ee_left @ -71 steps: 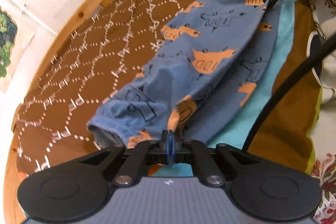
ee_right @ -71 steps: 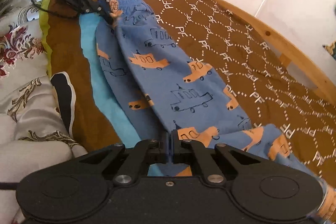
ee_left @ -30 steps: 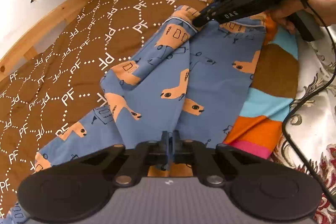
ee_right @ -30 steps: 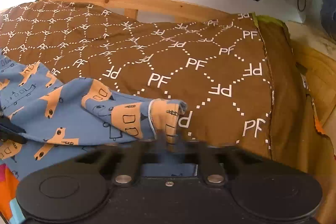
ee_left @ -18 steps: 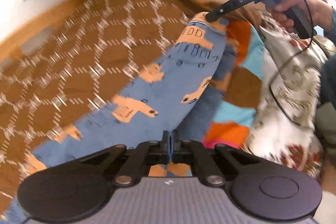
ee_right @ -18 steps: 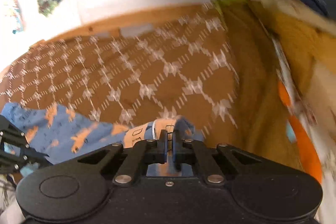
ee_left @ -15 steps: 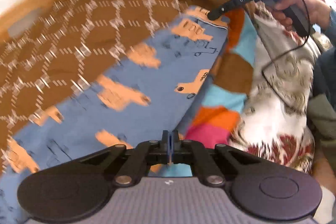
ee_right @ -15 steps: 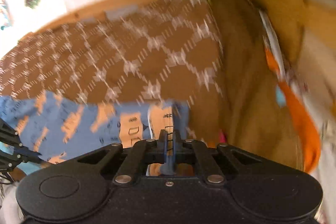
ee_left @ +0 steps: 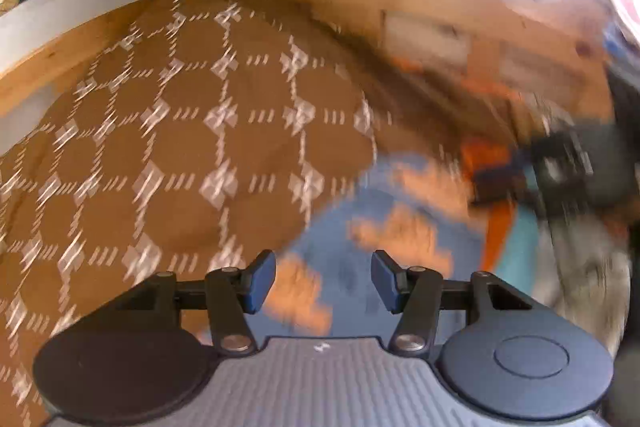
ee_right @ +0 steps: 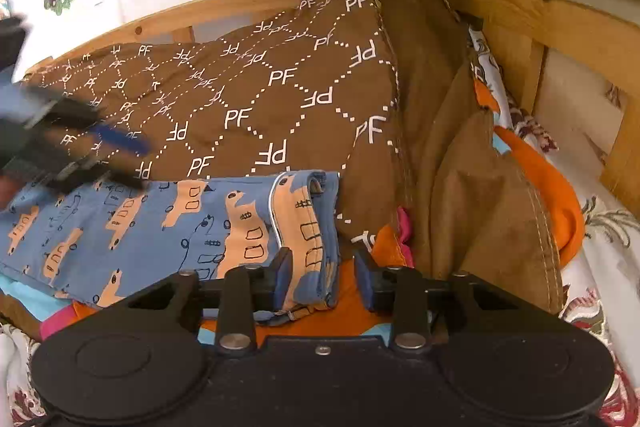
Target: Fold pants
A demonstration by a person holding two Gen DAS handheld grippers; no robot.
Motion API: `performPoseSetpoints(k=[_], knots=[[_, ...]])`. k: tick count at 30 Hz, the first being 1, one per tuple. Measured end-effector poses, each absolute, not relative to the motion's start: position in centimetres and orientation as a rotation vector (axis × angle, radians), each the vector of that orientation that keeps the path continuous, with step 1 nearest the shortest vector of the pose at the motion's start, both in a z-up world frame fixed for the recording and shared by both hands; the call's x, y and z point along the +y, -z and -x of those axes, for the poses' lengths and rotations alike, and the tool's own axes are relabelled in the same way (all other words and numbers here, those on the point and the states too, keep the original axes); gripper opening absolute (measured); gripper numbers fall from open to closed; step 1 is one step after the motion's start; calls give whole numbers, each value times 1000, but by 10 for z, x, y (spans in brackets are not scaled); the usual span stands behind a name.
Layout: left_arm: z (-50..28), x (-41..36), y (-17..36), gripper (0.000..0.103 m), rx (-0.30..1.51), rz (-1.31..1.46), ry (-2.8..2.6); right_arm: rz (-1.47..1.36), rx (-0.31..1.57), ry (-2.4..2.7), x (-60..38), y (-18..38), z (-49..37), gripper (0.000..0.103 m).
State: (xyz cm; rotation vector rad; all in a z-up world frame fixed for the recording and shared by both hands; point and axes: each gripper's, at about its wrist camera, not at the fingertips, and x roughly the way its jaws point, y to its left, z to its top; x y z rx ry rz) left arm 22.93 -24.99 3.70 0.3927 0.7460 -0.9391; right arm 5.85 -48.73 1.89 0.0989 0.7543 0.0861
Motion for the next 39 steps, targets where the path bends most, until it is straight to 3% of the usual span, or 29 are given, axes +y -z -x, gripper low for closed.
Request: performPoseSetpoints(k=[5, 6, 8, 9, 14, 21, 24, 26, 27, 28, 29, 33, 34, 35, 39], knots=[[-256, -309, -9, 58, 750, -410, 979, -115, 754, -93, -493, -9, -59, 28], [-258, -318, -1, 55, 756, -434, 981, -127, 751, -100, -494, -7, -60, 28], [-257, -329, 13, 17, 790, -470, 1017, -123, 745, -112, -493, -7, -59, 27], [-256, -331, 17, 3, 792, -490, 1016, -118, 746, -119, -492, -6, -59, 25], [-241, -325, 15, 0, 700, -471, 996, -99, 736, -129, -490, -9, -57, 8], [-234, -341, 17, 1, 645, -497, 908, -27, 744, -94, -481, -8, -57, 9], [-230, -346, 30, 10, 624, -534, 884, -2, 749, -89, -481, -5, -58, 14], [-228, -336, 24, 33, 606, -490, 850, 23, 702, -86, -480, -9, -54, 30], [-228, -328, 20, 53, 599, -450, 831, 45, 671, -86, -478, -12, -52, 34], [-225, -317, 15, 63, 587, -408, 809, 68, 648, -87, -476, -14, -50, 43], [-221, -305, 11, 65, 578, -376, 785, 89, 628, -83, -473, -15, -49, 51], [-200, -247, 4, 84, 615, -295, 654, 193, 576, -110, -453, -13, -48, 58], [-193, -231, 7, 89, 636, -287, 609, 223, 569, -120, -448, -12, -46, 67], [-189, -216, 11, 89, 660, -287, 564, 262, 566, -125, -441, -9, -46, 76], [-170, -142, 37, 89, 789, -320, 389, 470, 654, -75, -418, 14, -52, 80]])
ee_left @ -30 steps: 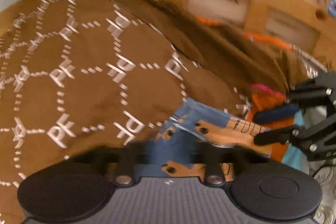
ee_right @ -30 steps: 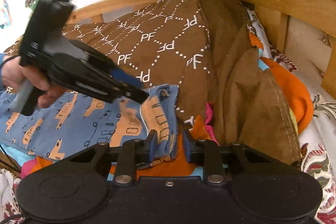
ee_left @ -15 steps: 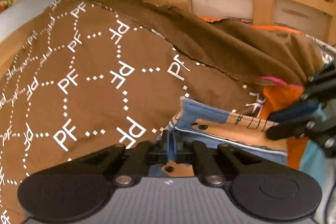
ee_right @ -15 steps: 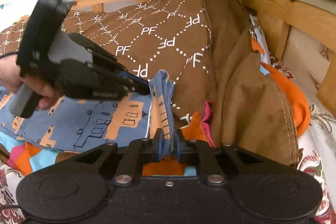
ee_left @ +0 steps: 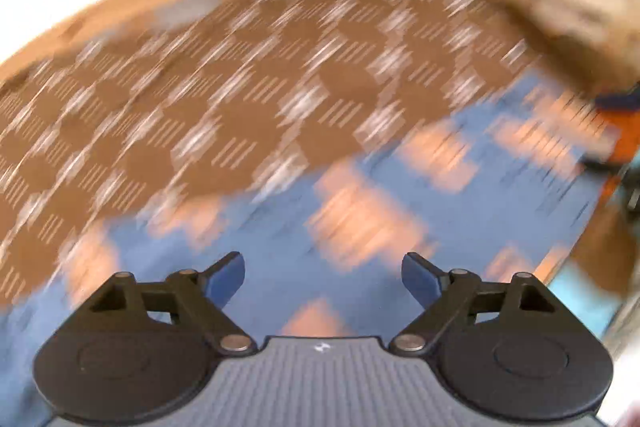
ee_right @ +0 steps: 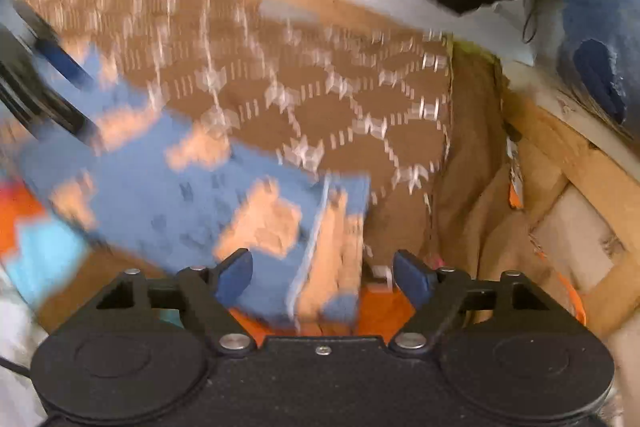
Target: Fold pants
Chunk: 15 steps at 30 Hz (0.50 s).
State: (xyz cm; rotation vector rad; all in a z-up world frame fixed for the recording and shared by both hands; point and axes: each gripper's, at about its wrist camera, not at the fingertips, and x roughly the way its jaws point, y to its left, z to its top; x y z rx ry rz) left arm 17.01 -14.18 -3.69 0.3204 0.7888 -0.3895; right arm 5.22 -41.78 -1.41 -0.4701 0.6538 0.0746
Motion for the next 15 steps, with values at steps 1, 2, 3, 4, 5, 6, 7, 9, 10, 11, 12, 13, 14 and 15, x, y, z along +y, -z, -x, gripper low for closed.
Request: performPoseSetpoints(k=[1, 2, 3, 4, 5, 6, 7, 9, 10, 11, 12, 13, 14, 15], knots=[[-167, -122, 43, 94, 812, -331, 348, 484, 672, -50, -418, 17, -54, 82], [-162, -99, 46, 98, 805, -308, 334, 465, 676, -40, -421, 18, -56, 85], [-159, -77, 46, 103, 804, -274, 317, 445, 681, -23, -424, 17, -58, 87], [-158, -59, 45, 103, 824, -246, 294, 443, 683, -2, -425, 16, -59, 87], [-157, -44, 43, 103, 842, -219, 283, 452, 684, 9, -425, 15, -59, 87], [-155, -28, 40, 103, 851, -184, 286, 467, 677, 23, -422, 14, -58, 87], [-154, -14, 35, 102, 854, -157, 290, 472, 662, 32, -420, 13, -55, 88], [-153, 5, 20, 101, 851, -135, 292, 464, 616, 24, -412, 5, -51, 92], [-155, 15, 13, 101, 837, -128, 303, 453, 593, 4, -407, 1, -52, 95], [-159, 22, 5, 101, 823, -118, 320, 448, 577, -15, -400, -3, -53, 98], [-163, 30, -3, 101, 804, -106, 334, 438, 563, -42, -391, -7, -57, 99], [-173, 34, -9, 101, 785, -94, 339, 414, 557, -79, -382, -11, -61, 99], [-183, 38, -16, 101, 768, -88, 334, 383, 559, -126, -373, -14, -69, 99], [-194, 39, -19, 101, 756, -89, 321, 350, 569, -183, -363, -15, -79, 99]])
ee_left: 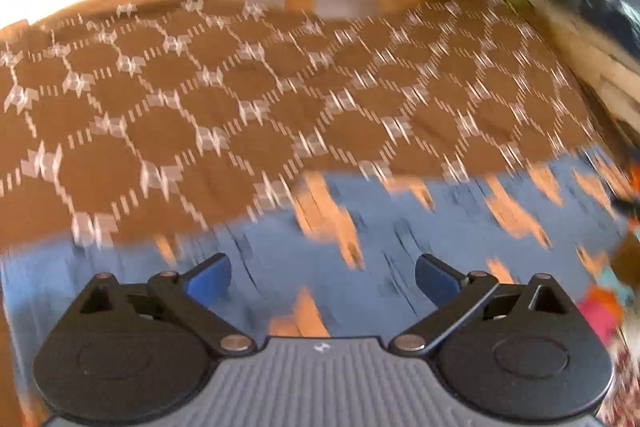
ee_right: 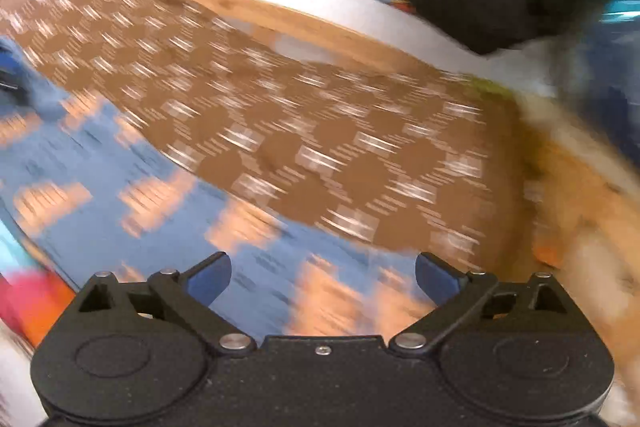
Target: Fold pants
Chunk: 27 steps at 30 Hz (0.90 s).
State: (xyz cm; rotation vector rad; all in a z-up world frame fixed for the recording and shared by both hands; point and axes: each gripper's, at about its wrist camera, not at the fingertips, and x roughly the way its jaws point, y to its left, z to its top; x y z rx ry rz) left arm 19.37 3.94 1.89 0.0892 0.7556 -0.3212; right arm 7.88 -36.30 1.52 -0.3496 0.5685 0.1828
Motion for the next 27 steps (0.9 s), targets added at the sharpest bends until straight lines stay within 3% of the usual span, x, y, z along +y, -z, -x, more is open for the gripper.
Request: performPoseSetpoints(k=[4, 5, 8, 9, 11, 12, 14, 18, 21, 23, 27], knots=[[-248, 32, -23, 89, 764, -129, 301, 314, 608, -375, -316, -12, -129, 90], [-261, 29, -19, 86, 795, -151, 297, 320, 616, -421, -303, -10, -142, 83], [-292, 20, 0, 60, 920, -199, 333, 322, 647, -549, -265, 0, -178, 59], [-298, 17, 6, 39, 951, -217, 337, 309, 671, -587, -253, 3, -191, 54], [-299, 14, 10, 20, 947, -222, 365, 282, 700, -647, -236, 9, -207, 37], [-298, 12, 10, 6, 941, -225, 388, 288, 718, -669, -226, 14, -213, 33], [-295, 1, 10, 5, 899, -299, 372, 329, 737, -680, -213, 21, -218, 13], [-291, -10, 20, 6, 867, -391, 345, 377, 736, -602, -207, 37, -222, 24], [-281, 1, 6, 18, 802, -322, 310, 328, 723, -547, -213, 27, -215, 28], [-257, 15, -12, 20, 723, -269, 291, 316, 683, -558, -220, 16, -197, 31], [-199, 47, -28, 23, 690, -172, 327, 267, 666, -603, -236, 6, -157, 52]])
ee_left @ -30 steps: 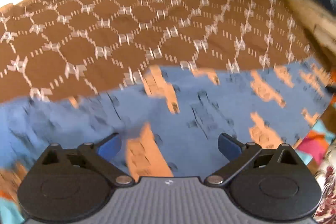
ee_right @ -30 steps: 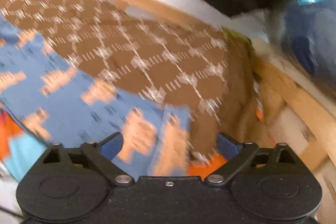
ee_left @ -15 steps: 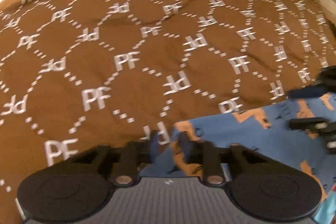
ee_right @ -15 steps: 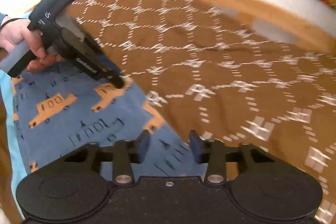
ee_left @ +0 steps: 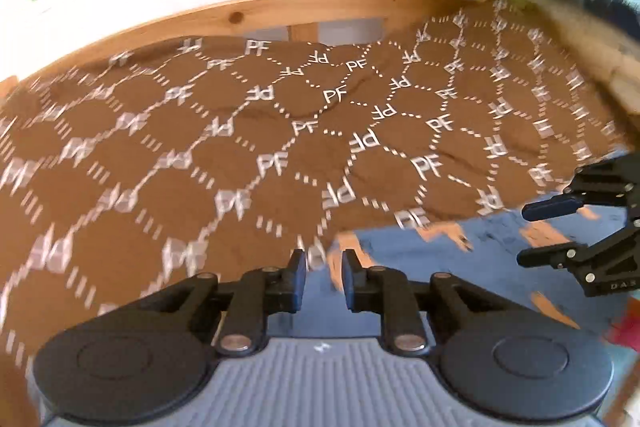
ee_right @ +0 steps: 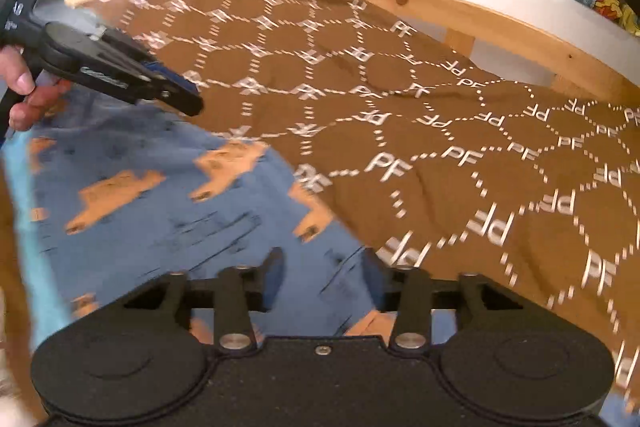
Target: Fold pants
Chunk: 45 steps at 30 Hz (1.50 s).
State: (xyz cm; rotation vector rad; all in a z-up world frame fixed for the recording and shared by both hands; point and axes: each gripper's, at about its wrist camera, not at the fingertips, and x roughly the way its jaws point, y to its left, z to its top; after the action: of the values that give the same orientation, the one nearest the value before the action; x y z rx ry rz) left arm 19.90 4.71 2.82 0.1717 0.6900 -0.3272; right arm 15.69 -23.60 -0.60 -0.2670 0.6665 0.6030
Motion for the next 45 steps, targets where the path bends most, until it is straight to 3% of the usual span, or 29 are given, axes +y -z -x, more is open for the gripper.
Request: performPoseSetpoints(k=[2, 4, 5, 6, 7, 8, 9, 11, 12, 13, 15, 16, 20, 23, 25, 30, 35, 38, 45], knots=[[-174, 66, -29, 30, 710, -139, 297, 245, 678, -603, -241, 4, -138, 54], [-156, 88, -24, 49, 743, -134, 218, 235, 699, -600, -246, 5, -121, 62], [-149, 100, -21, 49, 765, -136, 158, 250, 713, -594, -247, 8, -113, 66], [-146, 114, -16, 42, 796, -130, 94, 284, 728, -584, -246, 13, -106, 67], [-143, 127, -13, 21, 808, -98, 64, 326, 740, -570, -244, 20, -101, 67], [-141, 140, -13, 12, 802, -49, 56, 348, 742, -556, -246, 25, -97, 67], [-141, 152, -15, 7, 806, 10, 41, 337, 739, -544, -250, 27, -93, 67], [-143, 161, -23, 7, 826, 125, 28, 299, 750, -523, -260, 22, -91, 69], [-143, 158, -28, 17, 832, 136, 17, 291, 747, -509, -264, 17, -90, 69], [-141, 150, -33, 43, 823, 121, 23, 287, 734, -494, -269, 11, -87, 70], [-131, 126, -41, 76, 758, 49, 67, 285, 702, -474, -276, 1, -78, 79], [-130, 115, -40, 80, 739, 8, 76, 285, 697, -461, -280, 0, -79, 84], [-139, 82, -9, 80, 870, -106, 65, 313, 792, -372, -292, 20, -76, 85], [-136, 63, 8, 86, 871, -260, 33, 240, 816, -333, -311, 20, -71, 86], [-131, 52, 4, 96, 883, -307, 19, 248, 804, -303, -320, 11, -66, 87], [-135, 13, -15, 99, 839, -244, 134, 142, 718, -122, -368, -18, -46, 92], [-153, -70, -32, 101, 826, -205, 431, 69, 650, 128, -414, -26, -35, 90], [-176, -134, -41, 102, 851, -219, 588, -4, 663, 127, -431, -22, -35, 82], [-214, -274, -41, 103, 848, -307, 768, -38, 709, 85, -439, -9, -32, 80]])
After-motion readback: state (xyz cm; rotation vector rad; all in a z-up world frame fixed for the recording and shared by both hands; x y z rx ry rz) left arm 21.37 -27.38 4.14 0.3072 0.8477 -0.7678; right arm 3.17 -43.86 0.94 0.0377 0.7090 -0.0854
